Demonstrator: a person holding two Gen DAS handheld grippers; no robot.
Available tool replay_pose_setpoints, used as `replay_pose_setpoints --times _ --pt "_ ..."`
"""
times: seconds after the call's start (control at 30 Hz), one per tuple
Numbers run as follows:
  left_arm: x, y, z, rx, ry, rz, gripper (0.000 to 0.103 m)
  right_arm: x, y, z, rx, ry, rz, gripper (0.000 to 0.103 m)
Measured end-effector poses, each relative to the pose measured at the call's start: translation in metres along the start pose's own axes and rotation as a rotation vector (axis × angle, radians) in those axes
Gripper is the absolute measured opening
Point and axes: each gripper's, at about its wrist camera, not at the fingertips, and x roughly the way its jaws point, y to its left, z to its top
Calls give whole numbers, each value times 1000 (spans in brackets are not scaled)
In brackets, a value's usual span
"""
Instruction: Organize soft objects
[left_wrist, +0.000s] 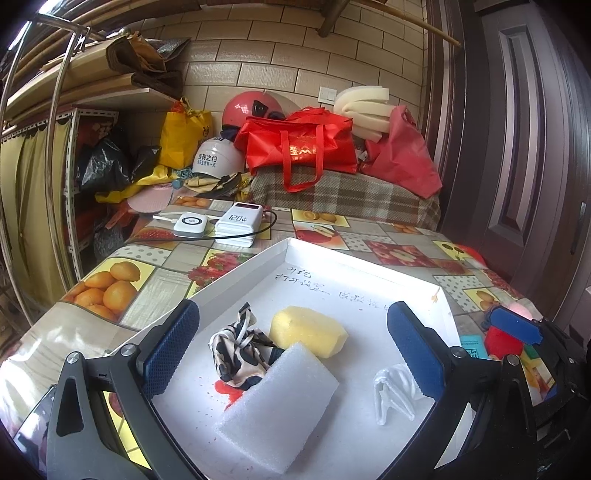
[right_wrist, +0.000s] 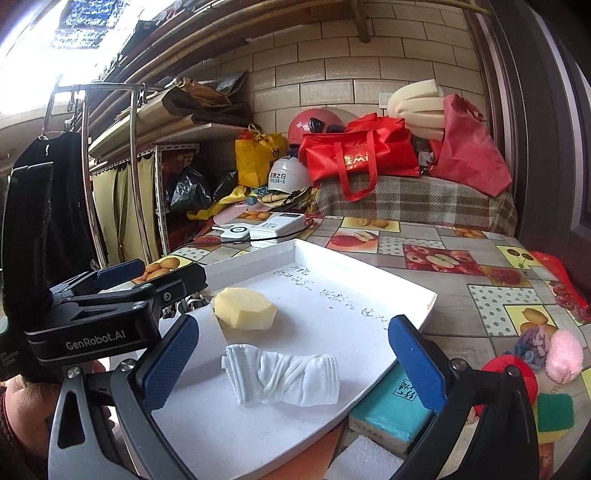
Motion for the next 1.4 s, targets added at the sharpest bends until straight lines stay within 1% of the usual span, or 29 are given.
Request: replay_pose_setpoints --times 0.37,0.47,0.57,0.7,0.83,0.97,1.1,1.2,1.27,1.33,1.4 --pt "-8 -8 -3 29 -9 -28 103 -28 12 -13 -72 27 72 103" --pt "-9 -15 -4 60 -13 -34 103 -33 3 -16 -43 52 77 103" --pt "-11 -21 -6 89 -18 -40 103 -37 -10 -18 2 66 58 103" --pt "-15 -29 -8 122 -21 -51 103 -46 -30 -21 55 81 1 103" --pt "-16 -37 -9 137 -16 -81 103 -65 -43 -22 74 36 -53 103" --pt "-16 -47 -12 145 13 -139 103 -82 -55 -23 61 -6 -116 103" --pt "-22 -65 -17 197 14 -188 103 -93 -83 -24 87 -25 -198 103" --pt "-28 -80 -21 231 19 -274 103 -102 -117 -27 144 -31 -286 103" --pt "-30 -91 -23 258 28 -319 103 -111 -141 -30 190 -33 -346 103" --pt "-32 -106 -27 282 51 -369 103 -122 -170 -34 253 -37 -409 103" --pt "-30 -123 -31 296 96 -425 103 -132 -193 -40 318 -35 -443 103"
